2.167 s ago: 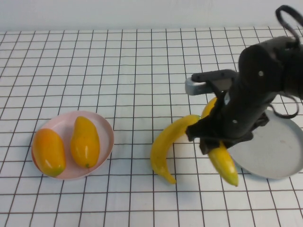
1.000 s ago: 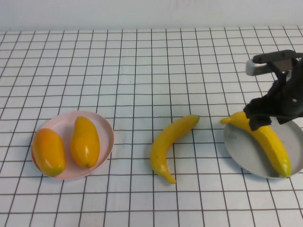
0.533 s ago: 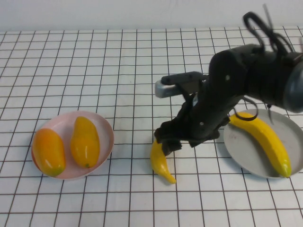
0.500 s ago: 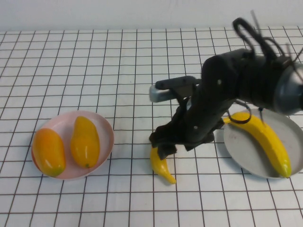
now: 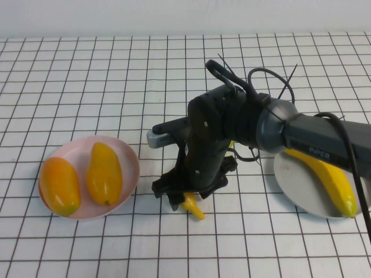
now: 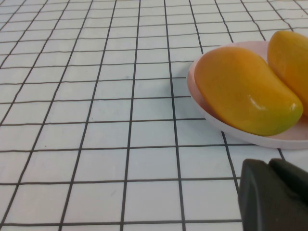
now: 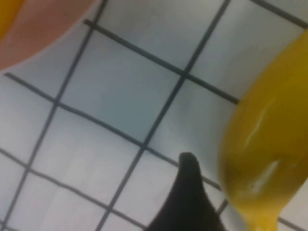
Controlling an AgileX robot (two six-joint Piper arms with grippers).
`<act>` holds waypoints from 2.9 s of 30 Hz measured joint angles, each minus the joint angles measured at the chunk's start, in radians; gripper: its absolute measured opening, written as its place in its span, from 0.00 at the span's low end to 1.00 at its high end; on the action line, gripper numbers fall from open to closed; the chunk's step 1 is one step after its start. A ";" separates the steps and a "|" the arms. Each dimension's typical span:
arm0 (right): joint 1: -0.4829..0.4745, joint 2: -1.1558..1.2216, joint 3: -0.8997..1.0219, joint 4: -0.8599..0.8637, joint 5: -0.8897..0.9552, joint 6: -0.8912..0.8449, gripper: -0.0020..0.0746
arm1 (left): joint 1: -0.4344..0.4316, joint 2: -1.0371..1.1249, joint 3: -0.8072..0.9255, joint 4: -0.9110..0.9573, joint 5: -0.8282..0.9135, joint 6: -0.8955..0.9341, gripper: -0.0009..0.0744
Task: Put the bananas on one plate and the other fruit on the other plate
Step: Put another type of fruit in the right plate
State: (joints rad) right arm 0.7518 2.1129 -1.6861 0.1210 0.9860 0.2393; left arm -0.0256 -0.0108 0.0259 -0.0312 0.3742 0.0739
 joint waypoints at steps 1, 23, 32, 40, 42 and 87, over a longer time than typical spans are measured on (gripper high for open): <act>0.000 0.009 -0.001 -0.012 0.006 0.014 0.65 | 0.000 0.000 0.000 0.000 0.000 0.000 0.01; -0.004 -0.105 0.022 -0.143 0.097 -0.043 0.41 | 0.000 0.000 0.000 0.000 0.000 0.000 0.01; -0.149 -0.459 0.437 -0.139 -0.047 -0.082 0.41 | 0.000 0.000 0.000 0.000 0.000 0.000 0.01; -0.407 -0.606 0.579 -0.143 -0.044 -0.163 0.41 | 0.000 0.000 0.000 0.000 0.000 0.000 0.01; -0.458 -0.607 0.582 -0.148 -0.012 -0.199 0.41 | 0.000 0.000 0.000 0.000 0.000 0.000 0.01; -0.479 -0.431 0.582 -0.199 -0.085 -0.320 0.49 | 0.000 0.000 0.000 0.000 0.000 0.000 0.01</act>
State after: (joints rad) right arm 0.2729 1.6822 -1.1046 -0.0775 0.9007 -0.0804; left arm -0.0256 -0.0108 0.0259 -0.0312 0.3742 0.0739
